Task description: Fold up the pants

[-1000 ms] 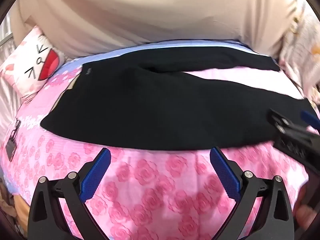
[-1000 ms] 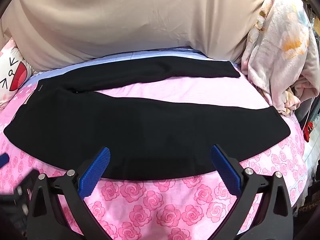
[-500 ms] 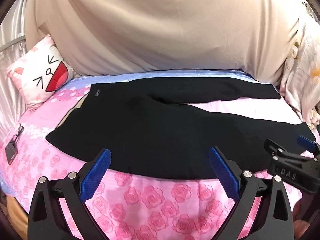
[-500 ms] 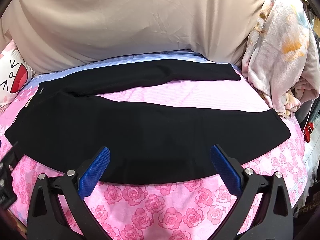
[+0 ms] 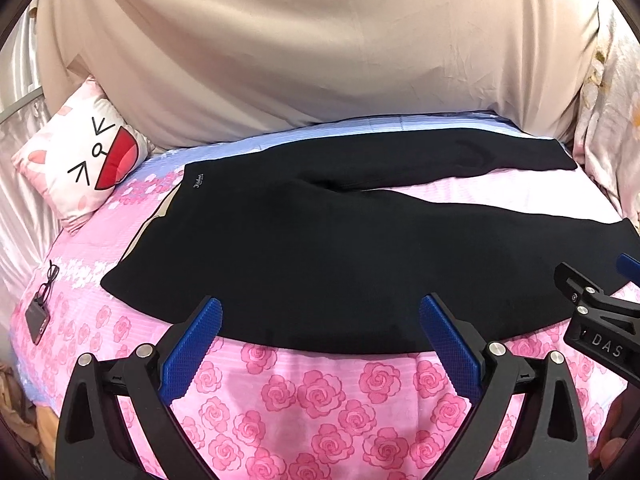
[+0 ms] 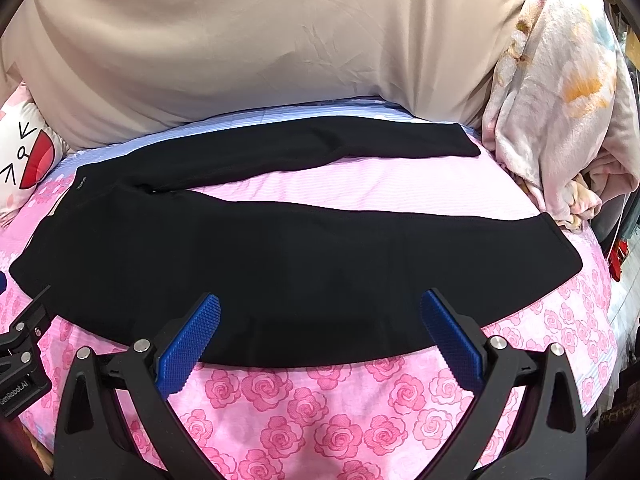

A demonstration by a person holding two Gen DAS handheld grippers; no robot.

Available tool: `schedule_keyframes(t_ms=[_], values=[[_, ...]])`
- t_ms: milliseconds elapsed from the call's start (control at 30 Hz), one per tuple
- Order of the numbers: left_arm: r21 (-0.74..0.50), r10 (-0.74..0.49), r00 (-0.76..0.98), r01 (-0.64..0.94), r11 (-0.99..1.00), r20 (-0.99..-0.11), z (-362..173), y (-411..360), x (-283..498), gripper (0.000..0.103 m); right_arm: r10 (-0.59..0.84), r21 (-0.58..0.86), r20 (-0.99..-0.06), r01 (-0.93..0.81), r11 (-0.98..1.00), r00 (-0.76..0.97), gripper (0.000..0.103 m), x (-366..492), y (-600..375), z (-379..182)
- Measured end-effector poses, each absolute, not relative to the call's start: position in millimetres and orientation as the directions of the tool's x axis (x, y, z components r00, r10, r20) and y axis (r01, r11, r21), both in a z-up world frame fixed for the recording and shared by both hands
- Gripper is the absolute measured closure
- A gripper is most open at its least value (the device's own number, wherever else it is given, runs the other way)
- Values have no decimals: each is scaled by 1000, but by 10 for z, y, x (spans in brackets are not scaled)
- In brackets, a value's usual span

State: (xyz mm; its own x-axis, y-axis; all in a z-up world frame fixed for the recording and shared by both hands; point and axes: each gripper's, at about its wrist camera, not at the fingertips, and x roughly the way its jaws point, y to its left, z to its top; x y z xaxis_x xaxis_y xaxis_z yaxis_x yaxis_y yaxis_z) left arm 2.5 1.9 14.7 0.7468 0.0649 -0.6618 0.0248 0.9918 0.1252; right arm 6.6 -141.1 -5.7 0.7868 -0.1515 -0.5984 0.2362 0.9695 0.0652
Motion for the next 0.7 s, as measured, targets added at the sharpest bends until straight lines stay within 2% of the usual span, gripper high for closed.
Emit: schedule_keyframes(t_ms=[700], values=[[130, 68, 738, 27, 991, -671, 112, 21, 55, 5, -148, 66, -602, 234, 970, 785, 5, 77, -1418, -59]])
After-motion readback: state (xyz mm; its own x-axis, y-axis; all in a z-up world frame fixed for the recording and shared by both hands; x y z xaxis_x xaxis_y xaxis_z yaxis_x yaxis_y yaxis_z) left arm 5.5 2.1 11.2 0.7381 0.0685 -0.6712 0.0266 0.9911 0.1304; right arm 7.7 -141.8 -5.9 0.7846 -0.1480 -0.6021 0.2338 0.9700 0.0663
